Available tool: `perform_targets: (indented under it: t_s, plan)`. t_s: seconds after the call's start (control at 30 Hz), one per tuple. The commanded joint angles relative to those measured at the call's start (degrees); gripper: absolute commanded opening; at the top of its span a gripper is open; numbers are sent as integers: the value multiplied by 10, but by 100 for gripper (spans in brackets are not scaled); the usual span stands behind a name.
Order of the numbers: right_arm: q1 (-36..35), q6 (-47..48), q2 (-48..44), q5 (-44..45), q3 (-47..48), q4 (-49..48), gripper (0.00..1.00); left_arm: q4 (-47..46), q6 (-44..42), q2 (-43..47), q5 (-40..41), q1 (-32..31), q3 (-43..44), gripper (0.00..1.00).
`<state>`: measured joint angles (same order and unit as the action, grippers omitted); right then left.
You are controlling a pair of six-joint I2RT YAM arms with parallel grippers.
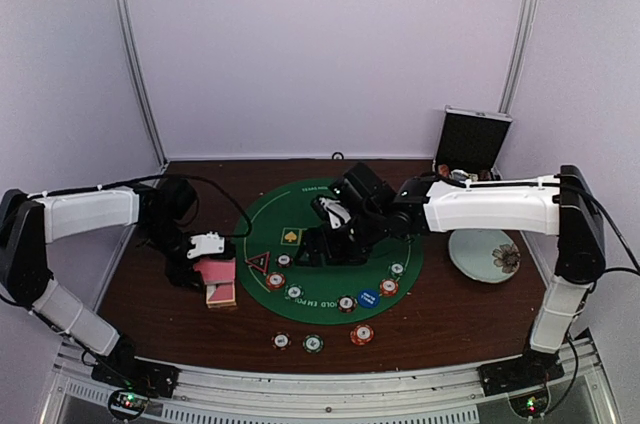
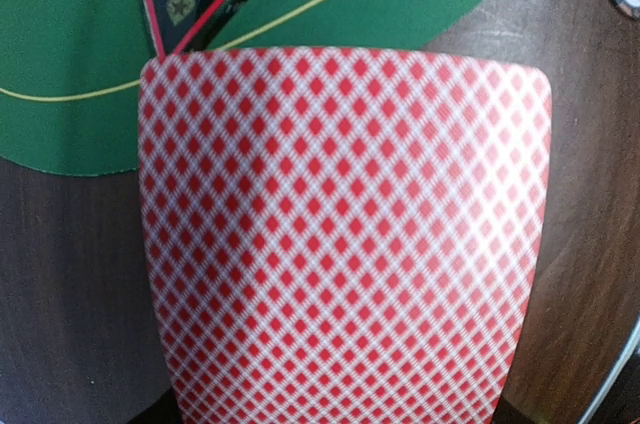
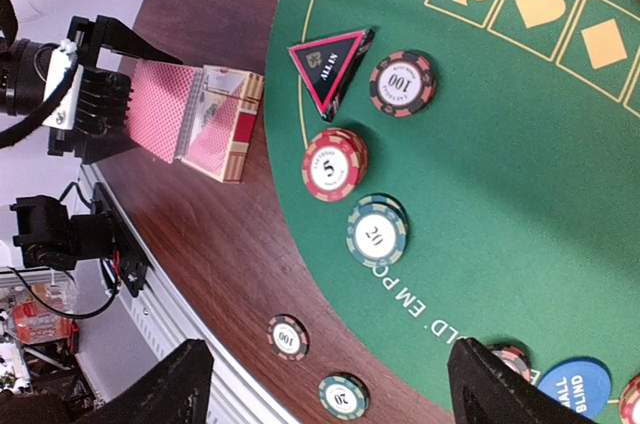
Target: Distribute texas hold em gaming equipment
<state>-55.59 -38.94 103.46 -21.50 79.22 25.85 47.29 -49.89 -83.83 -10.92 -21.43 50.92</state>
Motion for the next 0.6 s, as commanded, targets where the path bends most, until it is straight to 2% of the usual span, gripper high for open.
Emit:
perform_targets:
  t_s: [0.0,0.33,0.43,0.57]
  plan:
    - [12,-32,20,-53,-1,-70,85,46,24,23,-46,2,49,0]
    - [19,-150,109,-189,40,-253,85,76,43,24,-59,-5,93,0]
    - [21,-200,131,-213,39,-341,84,80,47,22,-61,-8,103,0]
    - [21,-241,156,-224,42,-398,83,82,49,20,-58,-13,113,0]
